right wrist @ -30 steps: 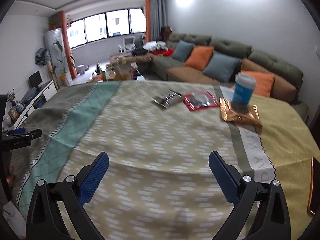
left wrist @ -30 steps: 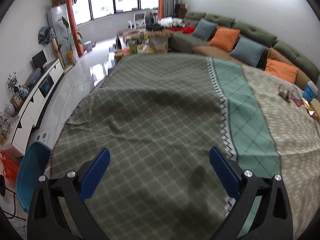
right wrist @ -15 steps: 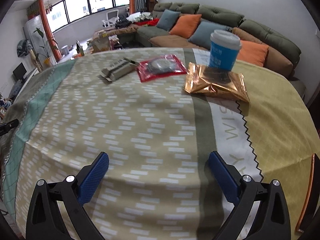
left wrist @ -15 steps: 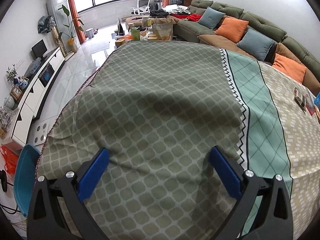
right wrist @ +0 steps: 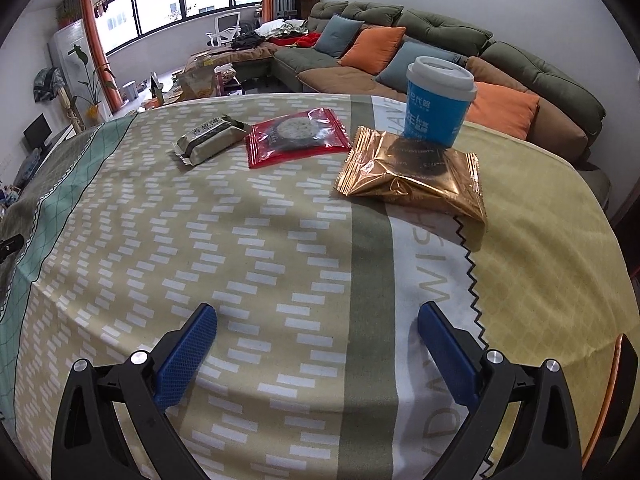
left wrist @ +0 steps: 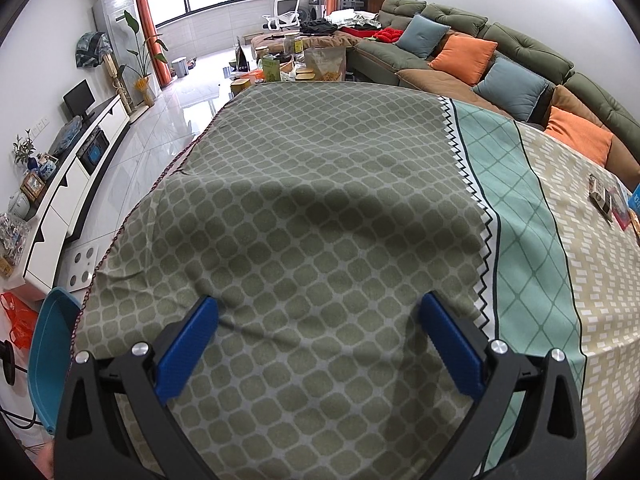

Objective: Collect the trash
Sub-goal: 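Push both open tools forward toward the blue cup and packets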

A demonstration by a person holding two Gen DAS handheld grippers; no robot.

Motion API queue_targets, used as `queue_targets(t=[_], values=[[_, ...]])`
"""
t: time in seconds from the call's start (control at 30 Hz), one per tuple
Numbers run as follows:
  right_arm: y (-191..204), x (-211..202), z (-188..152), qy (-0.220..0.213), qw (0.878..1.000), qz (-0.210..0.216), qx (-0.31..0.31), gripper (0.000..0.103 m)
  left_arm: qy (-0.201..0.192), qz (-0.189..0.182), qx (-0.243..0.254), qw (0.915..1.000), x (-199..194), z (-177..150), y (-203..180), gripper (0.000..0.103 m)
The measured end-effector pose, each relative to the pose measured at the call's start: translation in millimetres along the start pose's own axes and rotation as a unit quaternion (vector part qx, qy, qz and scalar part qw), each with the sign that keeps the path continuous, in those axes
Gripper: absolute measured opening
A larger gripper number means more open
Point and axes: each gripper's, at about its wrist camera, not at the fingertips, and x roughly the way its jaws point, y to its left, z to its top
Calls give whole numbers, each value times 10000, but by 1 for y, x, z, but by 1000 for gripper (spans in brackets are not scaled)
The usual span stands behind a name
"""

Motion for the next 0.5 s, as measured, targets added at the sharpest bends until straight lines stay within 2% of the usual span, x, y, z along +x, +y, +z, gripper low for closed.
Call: queue_targets(t=[0.5], values=[[-3, 3, 5, 11, 10000, 9, -95, 99, 2, 0, -2, 10000, 0, 0, 0, 100]])
